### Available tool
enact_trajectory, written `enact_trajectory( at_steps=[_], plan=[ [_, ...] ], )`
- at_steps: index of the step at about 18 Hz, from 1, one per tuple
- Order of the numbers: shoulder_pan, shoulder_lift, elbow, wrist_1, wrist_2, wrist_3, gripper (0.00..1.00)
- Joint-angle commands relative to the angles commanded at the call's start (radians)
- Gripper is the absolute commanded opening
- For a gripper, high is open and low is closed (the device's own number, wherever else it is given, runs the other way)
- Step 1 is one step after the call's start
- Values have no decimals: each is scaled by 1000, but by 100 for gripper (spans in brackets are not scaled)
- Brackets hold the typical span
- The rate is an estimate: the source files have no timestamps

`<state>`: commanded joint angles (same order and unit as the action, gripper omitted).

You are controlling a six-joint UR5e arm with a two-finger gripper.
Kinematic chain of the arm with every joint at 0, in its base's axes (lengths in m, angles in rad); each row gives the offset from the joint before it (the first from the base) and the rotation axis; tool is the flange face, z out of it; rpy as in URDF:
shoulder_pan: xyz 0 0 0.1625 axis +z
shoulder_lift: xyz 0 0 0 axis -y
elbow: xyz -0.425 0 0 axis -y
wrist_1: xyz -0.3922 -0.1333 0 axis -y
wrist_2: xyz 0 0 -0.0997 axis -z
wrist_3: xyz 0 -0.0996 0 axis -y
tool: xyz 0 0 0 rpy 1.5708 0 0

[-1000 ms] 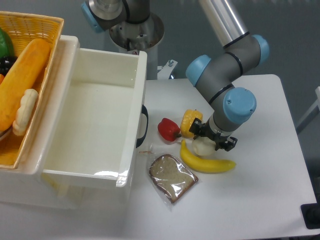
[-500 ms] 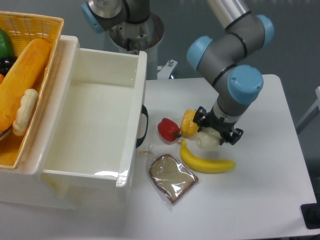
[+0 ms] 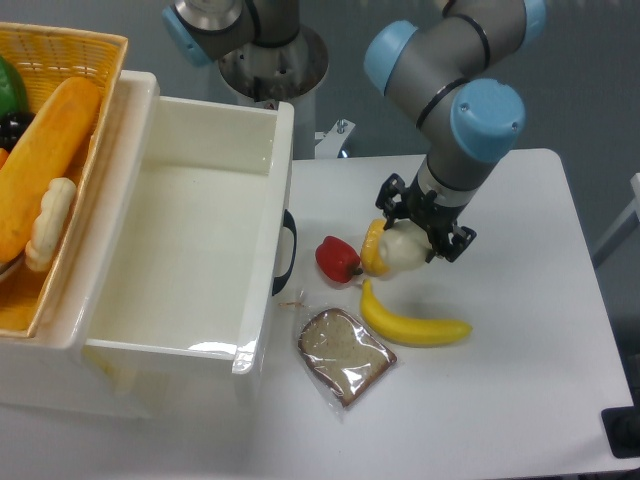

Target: Pick up the pear

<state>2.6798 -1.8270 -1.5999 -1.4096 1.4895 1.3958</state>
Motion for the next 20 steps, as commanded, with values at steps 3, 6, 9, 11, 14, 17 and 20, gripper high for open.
enact_trajectory(
  at_steps=[3,6,9,11,14,17,20],
  plan=[
    [18,9,-17,-6,2,31,28],
    [22,8,-17,-5,2,31,28],
    [25,8,-17,-6,2,31,28],
    [26,8,-18,-6,2,32,28],
    [28,9,-18,-6,2,32,28],
    [32,11,-18,-6,2,32,28],
    [32,12,-18,-6,2,32,28]
  ],
)
